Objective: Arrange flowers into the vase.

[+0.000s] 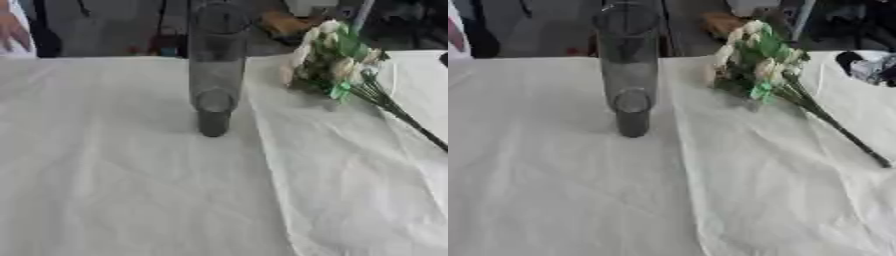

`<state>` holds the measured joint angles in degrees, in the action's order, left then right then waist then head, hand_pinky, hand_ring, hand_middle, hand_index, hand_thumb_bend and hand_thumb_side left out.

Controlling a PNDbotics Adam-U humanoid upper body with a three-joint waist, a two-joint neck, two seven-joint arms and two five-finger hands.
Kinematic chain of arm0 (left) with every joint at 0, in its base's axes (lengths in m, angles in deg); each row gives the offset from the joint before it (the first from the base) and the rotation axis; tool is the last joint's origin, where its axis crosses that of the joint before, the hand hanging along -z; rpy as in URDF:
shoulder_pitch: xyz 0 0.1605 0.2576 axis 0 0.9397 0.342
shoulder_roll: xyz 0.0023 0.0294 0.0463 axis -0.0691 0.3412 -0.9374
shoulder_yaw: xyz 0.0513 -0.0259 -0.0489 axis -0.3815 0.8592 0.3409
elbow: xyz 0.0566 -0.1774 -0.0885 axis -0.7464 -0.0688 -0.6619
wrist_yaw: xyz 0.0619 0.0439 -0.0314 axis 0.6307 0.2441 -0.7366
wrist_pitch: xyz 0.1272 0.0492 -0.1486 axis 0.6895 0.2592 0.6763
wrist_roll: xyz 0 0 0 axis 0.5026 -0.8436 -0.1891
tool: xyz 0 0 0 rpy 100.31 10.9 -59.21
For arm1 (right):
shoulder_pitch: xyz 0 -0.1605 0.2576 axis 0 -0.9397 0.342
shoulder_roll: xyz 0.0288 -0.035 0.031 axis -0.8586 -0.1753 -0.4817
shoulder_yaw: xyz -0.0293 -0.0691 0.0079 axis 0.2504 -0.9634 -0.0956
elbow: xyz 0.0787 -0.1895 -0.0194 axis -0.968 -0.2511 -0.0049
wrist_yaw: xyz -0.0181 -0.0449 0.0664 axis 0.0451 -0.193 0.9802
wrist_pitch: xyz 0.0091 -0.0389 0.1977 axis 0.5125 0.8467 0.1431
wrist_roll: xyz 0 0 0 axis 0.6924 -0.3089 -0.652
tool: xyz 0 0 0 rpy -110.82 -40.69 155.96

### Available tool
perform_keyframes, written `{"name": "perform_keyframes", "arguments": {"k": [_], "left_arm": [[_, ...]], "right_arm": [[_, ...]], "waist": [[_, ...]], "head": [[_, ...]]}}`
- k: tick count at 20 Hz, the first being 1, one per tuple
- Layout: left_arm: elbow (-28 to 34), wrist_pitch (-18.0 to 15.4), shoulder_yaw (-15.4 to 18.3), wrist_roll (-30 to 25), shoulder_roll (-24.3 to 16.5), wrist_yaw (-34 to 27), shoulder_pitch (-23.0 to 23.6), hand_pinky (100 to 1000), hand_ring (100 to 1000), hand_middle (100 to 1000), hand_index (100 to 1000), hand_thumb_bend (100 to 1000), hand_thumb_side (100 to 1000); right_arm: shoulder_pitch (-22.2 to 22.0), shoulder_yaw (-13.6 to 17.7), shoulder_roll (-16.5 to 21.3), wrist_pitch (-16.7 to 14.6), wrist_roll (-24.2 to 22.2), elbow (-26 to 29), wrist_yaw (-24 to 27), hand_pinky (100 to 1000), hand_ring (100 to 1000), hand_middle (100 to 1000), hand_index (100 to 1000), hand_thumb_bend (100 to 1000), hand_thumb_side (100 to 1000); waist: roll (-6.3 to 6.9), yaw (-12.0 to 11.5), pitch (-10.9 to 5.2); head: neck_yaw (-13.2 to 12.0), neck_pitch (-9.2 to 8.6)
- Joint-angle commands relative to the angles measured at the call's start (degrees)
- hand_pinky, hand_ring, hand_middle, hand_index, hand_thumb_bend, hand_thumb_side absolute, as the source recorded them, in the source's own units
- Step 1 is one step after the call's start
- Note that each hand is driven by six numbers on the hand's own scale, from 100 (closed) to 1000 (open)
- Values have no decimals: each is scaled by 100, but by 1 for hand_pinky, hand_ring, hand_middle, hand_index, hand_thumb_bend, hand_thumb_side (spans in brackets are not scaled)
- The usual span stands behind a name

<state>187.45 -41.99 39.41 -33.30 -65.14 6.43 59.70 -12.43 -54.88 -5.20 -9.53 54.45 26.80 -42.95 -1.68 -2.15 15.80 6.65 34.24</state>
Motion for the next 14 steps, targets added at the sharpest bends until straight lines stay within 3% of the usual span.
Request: {"name": "perform_keyframes", "arguments": {"k": [1, 6, 9, 14], "left_arm": [[77, 2, -12, -42, -71, -34, -84, 753, 795, 865, 879, 100, 685], [77, 12, -32, -71, -63, -65, -95, 752, 795, 864, 876, 100, 681], [77, 15, -43, -89, -57, -85, -104, 752, 795, 864, 874, 100, 674], [77, 36, -51, -111, -52, -121, -117, 752, 795, 863, 872, 100, 662]], "right_arm": [[184, -43, 293, 79, -148, -177, 130, 934, 1000, 1000, 1000, 185, 325], [489, -236, 256, 131, -362, -359, 79, 934, 1000, 1000, 1000, 143, 253], [683, -368, 191, 162, -555, -455, 47, 936, 1000, 1000, 1000, 177, 203], [926, -553, 85, 194, -877, -598, -87, 939, 1000, 1000, 1000, 119, 123]], "waist": [[-16, -18, -128], [-32, -84, -144], [-38, -128, -149], [-56, -159, -154]], "head": [[29, 52], [78, 58], [115, 69], [128, 84]]}}
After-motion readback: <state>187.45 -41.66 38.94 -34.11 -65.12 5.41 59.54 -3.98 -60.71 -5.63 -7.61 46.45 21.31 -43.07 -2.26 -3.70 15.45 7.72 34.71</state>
